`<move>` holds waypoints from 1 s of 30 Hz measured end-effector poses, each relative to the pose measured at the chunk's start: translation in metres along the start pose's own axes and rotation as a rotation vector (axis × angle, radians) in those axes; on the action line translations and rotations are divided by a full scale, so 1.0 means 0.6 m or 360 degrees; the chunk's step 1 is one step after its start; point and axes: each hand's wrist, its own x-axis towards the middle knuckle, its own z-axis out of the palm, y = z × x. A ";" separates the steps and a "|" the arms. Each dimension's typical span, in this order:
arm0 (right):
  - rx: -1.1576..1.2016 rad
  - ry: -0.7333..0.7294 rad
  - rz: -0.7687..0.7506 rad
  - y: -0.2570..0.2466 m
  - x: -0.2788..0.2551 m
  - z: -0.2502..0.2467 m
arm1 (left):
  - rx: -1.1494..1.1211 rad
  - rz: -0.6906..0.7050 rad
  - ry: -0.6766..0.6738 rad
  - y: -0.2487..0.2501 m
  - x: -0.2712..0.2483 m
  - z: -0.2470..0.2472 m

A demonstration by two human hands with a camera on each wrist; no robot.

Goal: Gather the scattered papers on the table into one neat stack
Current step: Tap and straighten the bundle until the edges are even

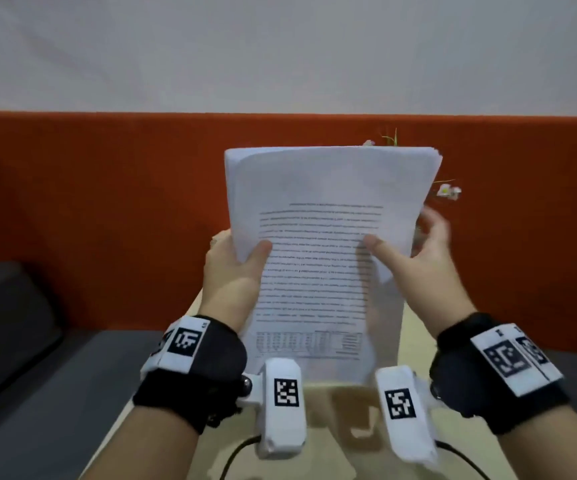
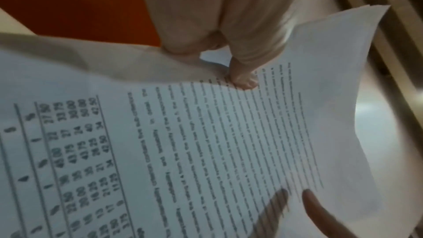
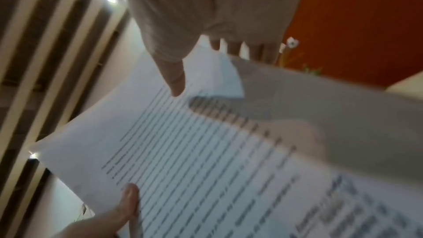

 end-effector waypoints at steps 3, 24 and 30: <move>0.0171 -0.0016 0.0011 0.025 0.002 0.017 | -0.0038 -0.0074 0.0088 -0.018 -0.016 0.012; 0.0292 0.0019 0.0088 0.055 -0.035 0.031 | 0.0074 0.0011 0.0161 -0.035 -0.047 0.017; 0.0446 -0.0004 0.0061 0.051 -0.031 0.026 | -0.0043 -0.0011 0.0110 -0.038 -0.045 0.013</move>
